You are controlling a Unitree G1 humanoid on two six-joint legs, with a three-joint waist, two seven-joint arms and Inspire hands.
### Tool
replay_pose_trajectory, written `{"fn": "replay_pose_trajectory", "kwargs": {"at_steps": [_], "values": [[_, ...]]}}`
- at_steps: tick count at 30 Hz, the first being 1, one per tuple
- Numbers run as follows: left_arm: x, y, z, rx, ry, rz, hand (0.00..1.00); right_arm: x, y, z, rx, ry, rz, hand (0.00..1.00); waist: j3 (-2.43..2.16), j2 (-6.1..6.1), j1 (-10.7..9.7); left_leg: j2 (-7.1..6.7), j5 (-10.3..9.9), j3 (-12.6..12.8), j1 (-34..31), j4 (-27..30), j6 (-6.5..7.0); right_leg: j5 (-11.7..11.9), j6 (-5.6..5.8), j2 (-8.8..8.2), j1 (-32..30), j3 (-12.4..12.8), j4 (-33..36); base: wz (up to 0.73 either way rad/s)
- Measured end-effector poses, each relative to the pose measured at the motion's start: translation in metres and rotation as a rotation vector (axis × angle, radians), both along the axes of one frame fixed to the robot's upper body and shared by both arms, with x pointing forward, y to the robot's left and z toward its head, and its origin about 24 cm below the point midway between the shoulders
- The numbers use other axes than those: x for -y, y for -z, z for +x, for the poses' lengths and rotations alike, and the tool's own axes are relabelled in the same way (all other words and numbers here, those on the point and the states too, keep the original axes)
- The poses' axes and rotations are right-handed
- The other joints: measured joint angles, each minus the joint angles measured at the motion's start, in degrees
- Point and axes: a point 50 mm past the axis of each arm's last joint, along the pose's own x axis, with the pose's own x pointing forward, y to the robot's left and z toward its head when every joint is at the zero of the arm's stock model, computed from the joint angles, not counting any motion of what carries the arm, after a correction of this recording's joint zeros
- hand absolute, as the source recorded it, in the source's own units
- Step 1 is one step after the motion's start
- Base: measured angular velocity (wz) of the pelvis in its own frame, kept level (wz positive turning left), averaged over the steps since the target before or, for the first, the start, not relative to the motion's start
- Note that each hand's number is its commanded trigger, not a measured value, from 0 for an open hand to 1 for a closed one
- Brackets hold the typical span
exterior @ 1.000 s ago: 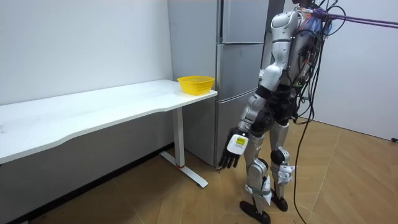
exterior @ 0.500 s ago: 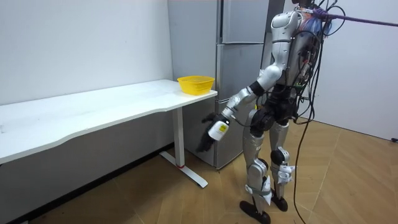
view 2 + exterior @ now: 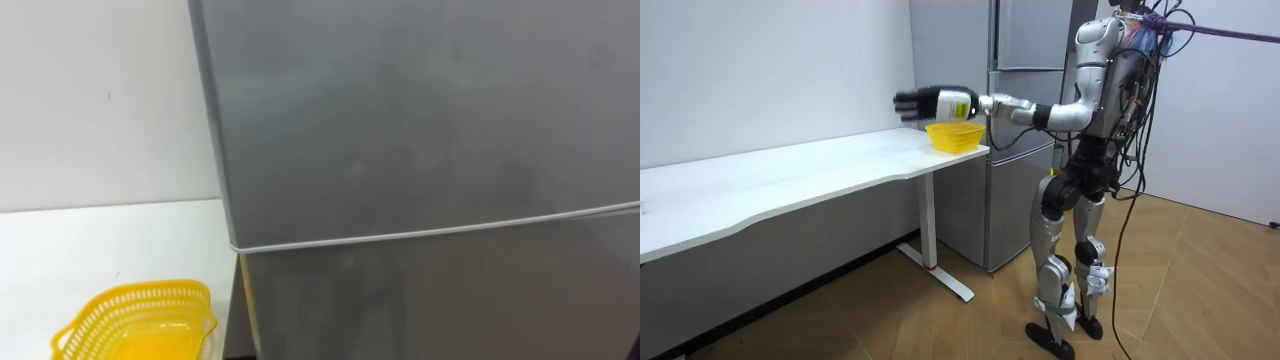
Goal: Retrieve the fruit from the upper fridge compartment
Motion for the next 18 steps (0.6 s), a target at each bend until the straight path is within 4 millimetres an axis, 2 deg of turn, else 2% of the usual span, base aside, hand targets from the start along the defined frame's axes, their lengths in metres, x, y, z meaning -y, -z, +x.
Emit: {"fn": "replay_pose_trajectory", "kwargs": {"at_steps": [2,5,8,12,14,18], "values": [[0.005,-0.021,0.002,0.067,0.047,0.069,0.00,0.001,0.000,0.003,0.008,-0.002,0.000,0.00,0.02,0.31,-0.38,-0.05,0.00,-0.21,-0.08,0.04,0.00,-0.03,0.04,0.20,0.08,-0.13,-0.08,0.05],[0.013,-0.041,0.003,0.141,0.148,0.146,0.00,0.002,-0.001,0.002,0.009,0.010,0.006,0.00,0.14,0.70,-1.50,-0.36,0.01,-1.27,-0.15,0.10,0.01,-0.16,0.23,0.14,0.75,-0.65,-0.33,0.11],[0.021,-0.053,0.006,0.207,0.279,0.175,0.00,0.002,-0.001,0.000,0.011,0.036,0.029,0.00,0.22,1.09,-2.68,-0.38,0.01,-1.30,-0.24,0.19,0.01,-0.18,0.27,-0.03,0.80,-1.30,-0.83,0.11],[0.036,-0.063,0.020,0.259,0.464,0.196,0.00,0.004,-0.001,0.002,0.021,0.065,0.041,0.00,0.46,1.45,-2.77,-0.31,0.01,-1.35,-0.68,0.69,0.00,-0.19,0.24,-0.07,0.73,-1.38,-1.01,0.01],[0.047,-0.072,0.026,0.305,0.588,0.216,0.00,0.004,-0.001,0.004,0.025,0.076,0.044,0.00,0.43,1.49,-2.91,-0.30,0.01,-1.39,-0.99,0.98,0.00,-0.19,0.24,-0.08,0.36,-1.36,-1.00,0.00],[0.057,-0.084,0.032,0.367,0.717,0.273,0.00,0.005,-0.001,0.001,0.016,0.087,0.060,0.00,0.44,1.62,-3.22,-0.28,0.02,-1.42,-0.92,0.94,-0.01,-0.18,0.23,-0.10,0.09,-1.14,-0.80,-0.05]]}}
